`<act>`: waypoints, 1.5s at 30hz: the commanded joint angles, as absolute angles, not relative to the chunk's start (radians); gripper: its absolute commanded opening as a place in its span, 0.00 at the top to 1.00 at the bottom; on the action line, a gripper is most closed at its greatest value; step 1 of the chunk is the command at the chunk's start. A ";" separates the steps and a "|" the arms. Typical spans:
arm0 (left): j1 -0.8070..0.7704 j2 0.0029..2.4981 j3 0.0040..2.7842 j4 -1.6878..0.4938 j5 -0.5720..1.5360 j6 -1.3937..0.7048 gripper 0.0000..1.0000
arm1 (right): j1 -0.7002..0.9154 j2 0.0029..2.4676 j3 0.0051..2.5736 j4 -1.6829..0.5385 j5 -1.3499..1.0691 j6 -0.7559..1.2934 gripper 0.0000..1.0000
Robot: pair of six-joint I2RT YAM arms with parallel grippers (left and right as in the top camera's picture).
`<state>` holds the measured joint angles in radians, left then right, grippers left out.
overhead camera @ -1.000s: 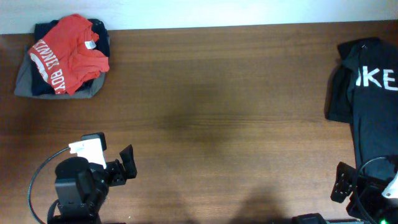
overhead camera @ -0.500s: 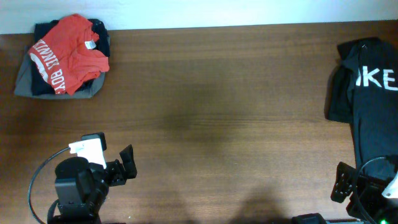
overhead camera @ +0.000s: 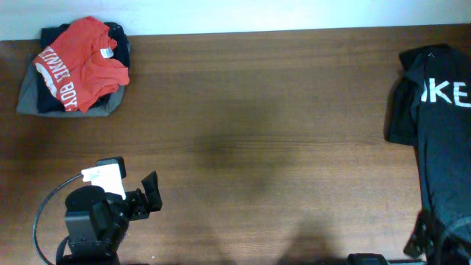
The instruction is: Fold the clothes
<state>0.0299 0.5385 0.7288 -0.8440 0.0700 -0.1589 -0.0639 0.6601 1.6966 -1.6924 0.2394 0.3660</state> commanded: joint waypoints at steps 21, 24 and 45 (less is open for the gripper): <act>0.026 0.538 0.721 -0.839 0.063 -0.168 0.01 | -0.131 0.186 0.997 -1.013 0.187 0.376 0.01; 0.026 0.538 0.721 -0.839 0.063 -0.168 0.01 | -0.131 0.125 0.854 -0.889 0.160 0.381 0.01; 0.026 0.538 0.721 -0.849 0.063 -0.168 0.01 | -0.124 0.004 0.275 -0.258 0.173 0.787 0.01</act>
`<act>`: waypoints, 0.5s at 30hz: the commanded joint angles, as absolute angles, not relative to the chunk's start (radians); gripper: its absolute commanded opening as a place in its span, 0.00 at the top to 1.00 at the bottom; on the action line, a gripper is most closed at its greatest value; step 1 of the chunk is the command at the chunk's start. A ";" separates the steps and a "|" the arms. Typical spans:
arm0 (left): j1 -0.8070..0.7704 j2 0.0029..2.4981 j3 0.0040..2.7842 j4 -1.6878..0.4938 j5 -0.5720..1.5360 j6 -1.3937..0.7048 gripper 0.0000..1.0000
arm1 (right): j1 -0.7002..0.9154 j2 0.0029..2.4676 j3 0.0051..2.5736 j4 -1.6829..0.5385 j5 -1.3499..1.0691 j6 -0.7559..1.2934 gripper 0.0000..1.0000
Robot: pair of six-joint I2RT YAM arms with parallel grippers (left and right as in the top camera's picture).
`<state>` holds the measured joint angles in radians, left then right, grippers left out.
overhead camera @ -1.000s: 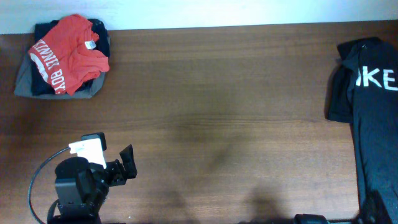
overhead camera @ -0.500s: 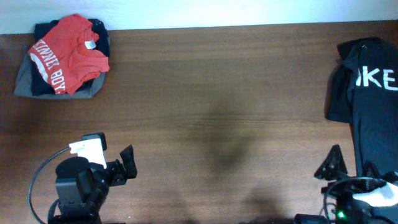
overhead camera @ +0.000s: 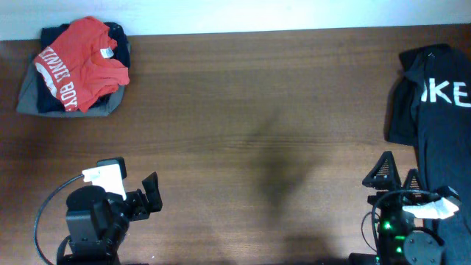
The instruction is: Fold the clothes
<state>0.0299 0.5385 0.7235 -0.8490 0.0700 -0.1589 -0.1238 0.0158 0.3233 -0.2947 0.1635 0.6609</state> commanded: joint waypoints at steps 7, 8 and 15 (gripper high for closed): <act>0.026 0.538 0.721 -0.849 0.063 -0.168 0.01 | -0.124 0.004 0.148 -0.029 0.173 0.847 0.01; 0.026 0.538 0.721 -0.849 0.063 -0.168 0.01 | -0.124 0.004 0.136 -0.008 0.173 0.847 0.01; 0.026 0.538 0.721 -0.850 0.063 -0.168 0.01 | -0.123 0.004 0.066 0.095 0.195 0.847 0.01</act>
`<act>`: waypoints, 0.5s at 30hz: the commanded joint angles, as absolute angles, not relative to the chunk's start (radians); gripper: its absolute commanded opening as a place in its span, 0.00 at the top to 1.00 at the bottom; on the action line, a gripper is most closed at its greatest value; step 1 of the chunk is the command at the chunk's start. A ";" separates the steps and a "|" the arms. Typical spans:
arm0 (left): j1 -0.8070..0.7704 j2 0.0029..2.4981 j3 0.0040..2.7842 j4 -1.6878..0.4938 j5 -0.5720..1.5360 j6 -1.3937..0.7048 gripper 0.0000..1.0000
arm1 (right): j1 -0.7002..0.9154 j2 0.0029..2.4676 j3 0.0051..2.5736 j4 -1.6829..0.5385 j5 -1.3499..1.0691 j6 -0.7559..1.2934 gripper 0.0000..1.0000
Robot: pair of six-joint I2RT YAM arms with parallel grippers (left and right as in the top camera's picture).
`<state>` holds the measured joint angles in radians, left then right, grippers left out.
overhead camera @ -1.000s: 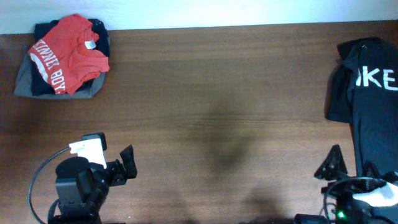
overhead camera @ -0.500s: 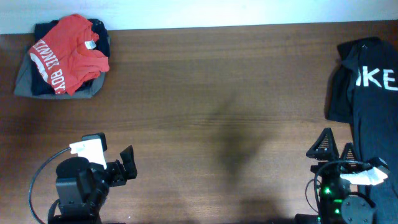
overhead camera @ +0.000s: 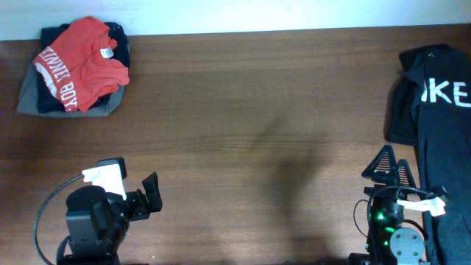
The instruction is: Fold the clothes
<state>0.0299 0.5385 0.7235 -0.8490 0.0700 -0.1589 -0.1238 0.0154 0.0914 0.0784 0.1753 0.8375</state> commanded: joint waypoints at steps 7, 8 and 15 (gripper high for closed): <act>0.026 0.538 0.721 -0.849 0.063 -0.168 0.01 | -0.047 0.004 0.055 0.094 0.260 0.847 0.01; 0.026 0.538 0.721 -0.849 0.063 -0.168 0.01 | -0.038 0.004 0.055 0.094 0.272 0.847 0.01; 0.026 0.538 0.721 -0.849 0.063 -0.168 0.01 | -0.032 0.004 0.009 0.154 0.274 0.847 0.01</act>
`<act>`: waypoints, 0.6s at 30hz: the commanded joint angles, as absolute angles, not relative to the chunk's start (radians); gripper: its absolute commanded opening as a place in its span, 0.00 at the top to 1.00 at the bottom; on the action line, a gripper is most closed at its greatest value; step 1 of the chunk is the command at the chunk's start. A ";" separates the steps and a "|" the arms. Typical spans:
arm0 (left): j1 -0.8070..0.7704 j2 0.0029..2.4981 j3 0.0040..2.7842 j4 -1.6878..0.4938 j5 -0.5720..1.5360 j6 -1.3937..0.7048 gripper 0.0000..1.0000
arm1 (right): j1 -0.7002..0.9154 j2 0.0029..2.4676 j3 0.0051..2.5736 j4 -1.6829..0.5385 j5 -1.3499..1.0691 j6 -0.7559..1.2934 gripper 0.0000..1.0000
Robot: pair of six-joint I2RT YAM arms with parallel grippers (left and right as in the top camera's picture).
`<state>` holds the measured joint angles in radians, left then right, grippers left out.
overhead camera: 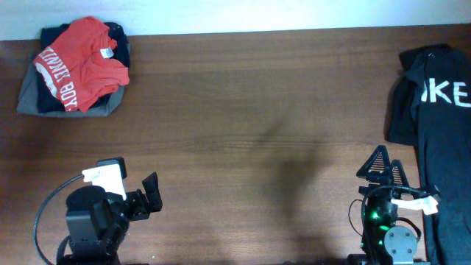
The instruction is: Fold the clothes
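A black shirt with white letters (pixel 441 125) lies rumpled along the table's right edge and runs off the frame at the bottom. A red shirt with white print (pixel 81 62) sits folded on top of darker clothes (pixel 33 99) at the far left corner. My right gripper (pixel 384 166) stands open at the near right, just left of the black shirt, with nothing between its fingers. At the near left my left gripper (pixel 152 193) rests low, its fingers close together and empty.
Brown wooden table (pixel 250 110) with a white wall along its far edge. A black cable (pixel 44 210) loops beside the left arm's base.
My right gripper has shifted slightly left and toward the near edge. The left arm and both piles of clothes are unchanged.
At first only the left arm showed, with the right arm hidden by the black shirt's lower end. Then my right gripper stood open at the near right beside the shirt. It has since edged left in small steps.
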<state>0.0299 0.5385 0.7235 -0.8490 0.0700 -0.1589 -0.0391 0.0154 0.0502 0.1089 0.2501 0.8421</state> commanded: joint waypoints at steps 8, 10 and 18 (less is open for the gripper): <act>0.026 0.538 0.721 -0.850 0.063 -0.168 0.01 | -0.032 0.004 0.006 0.145 0.280 0.844 0.01; 0.026 0.538 0.721 -0.850 0.063 -0.168 0.01 | -0.032 0.004 0.006 0.116 0.292 0.837 0.01; 0.026 0.538 0.721 -0.850 0.063 -0.168 0.01 | -0.032 0.004 0.006 0.019 0.163 0.471 0.01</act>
